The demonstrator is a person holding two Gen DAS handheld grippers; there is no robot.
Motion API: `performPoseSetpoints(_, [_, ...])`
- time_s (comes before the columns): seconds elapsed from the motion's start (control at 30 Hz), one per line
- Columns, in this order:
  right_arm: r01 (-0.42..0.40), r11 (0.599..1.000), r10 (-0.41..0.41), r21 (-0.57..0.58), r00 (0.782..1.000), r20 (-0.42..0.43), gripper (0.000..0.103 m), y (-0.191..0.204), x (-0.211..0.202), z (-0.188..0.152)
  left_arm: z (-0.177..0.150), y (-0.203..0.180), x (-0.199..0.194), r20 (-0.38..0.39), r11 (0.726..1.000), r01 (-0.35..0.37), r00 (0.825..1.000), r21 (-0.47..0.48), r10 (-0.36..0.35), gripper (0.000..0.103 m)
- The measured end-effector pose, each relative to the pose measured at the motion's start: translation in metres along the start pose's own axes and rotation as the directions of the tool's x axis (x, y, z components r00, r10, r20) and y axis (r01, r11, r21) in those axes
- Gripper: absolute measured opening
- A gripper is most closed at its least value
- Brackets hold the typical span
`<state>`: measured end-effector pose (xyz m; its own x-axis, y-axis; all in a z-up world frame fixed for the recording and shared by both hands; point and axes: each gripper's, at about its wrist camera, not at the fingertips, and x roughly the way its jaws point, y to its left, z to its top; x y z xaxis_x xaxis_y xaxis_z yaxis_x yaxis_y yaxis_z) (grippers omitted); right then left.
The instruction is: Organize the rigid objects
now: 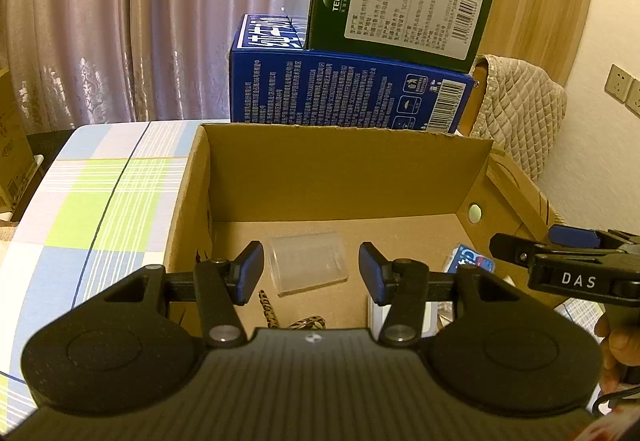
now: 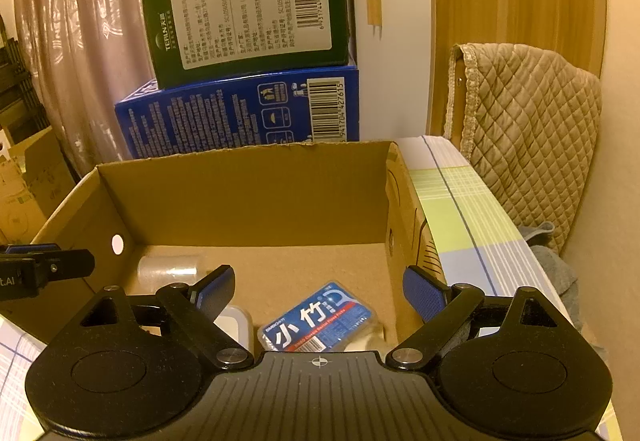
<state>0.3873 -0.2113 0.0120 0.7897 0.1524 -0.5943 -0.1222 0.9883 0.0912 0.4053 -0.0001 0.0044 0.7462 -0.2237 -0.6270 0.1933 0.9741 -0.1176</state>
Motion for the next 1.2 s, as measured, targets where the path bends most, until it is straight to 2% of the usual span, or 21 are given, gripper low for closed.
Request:
performPoseSetpoints(0.13, [-0.009,1.000,0.009,0.017,1.000,0.010,0.088,-0.002,-0.001,0.001,0.001,-0.001,0.000,0.001,1.000,-0.001,1.000,0.003,0.001,0.047])
performPoseSetpoints(0.4, [-0.043,0.999,0.039,0.034,0.994,0.099,0.088,-0.001,-0.021,0.007,0.001,-0.004,-0.007,0.015,1.000,-0.001,1.000,0.007,0.001,0.047])
performPoseSetpoints(0.57, [-0.057,0.998,0.052,0.026,0.988,0.148,0.088,0.001,-0.043,0.007,0.003,-0.009,-0.022,0.045,1.000,-0.003,0.999,0.014,0.002,0.047])
performPoseSetpoints(0.7, [-0.073,0.997,0.069,0.017,0.986,0.149,0.088,0.002,-0.065,-0.004,0.000,-0.014,-0.041,0.070,1.000,-0.006,0.998,0.017,0.005,0.047])
performPoseSetpoints(0.87, [-0.095,0.995,0.090,0.026,0.987,0.135,0.088,0.000,-0.097,-0.022,-0.022,-0.021,-0.077,0.077,1.000,-0.015,0.997,0.027,0.012,0.047])
performPoseSetpoints(1.2, [-0.095,0.995,0.089,0.040,0.989,0.118,0.088,-0.013,-0.167,-0.071,-0.090,-0.033,-0.160,0.053,0.999,-0.038,0.998,-0.014,0.039,0.047])
